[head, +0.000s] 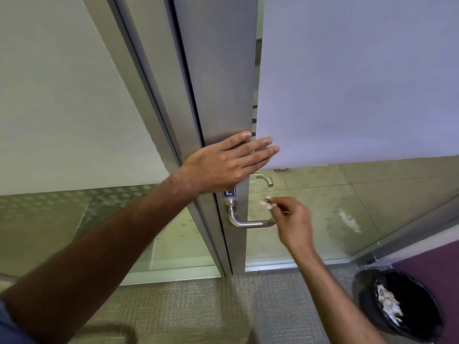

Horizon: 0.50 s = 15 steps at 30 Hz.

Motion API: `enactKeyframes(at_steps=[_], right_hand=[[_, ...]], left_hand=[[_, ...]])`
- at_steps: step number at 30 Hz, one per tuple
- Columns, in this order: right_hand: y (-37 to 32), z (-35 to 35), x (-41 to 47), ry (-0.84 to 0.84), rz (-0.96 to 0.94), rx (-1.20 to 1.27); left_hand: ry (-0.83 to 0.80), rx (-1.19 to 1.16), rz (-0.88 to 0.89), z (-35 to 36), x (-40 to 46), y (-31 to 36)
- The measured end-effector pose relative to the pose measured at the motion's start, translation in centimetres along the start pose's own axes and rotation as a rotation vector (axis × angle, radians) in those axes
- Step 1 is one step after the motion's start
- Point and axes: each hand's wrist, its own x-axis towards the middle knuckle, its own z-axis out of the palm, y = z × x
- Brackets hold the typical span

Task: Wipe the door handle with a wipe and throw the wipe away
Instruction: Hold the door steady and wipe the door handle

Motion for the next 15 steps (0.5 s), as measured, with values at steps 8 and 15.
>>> enactKeyframes(at_steps=[8,15], right_hand=[[-3.1,7.6,-0.3,-0.427,-0.289,-0.351],[1.0,1.1,0.3,-0.699,-0.676,-0.558]], left_hand=[[-0.014,0.026,-0.002,-0.3,0.1,0.0],[-0.016,0.015,-0.008,-0.4,0.3,0.1]])
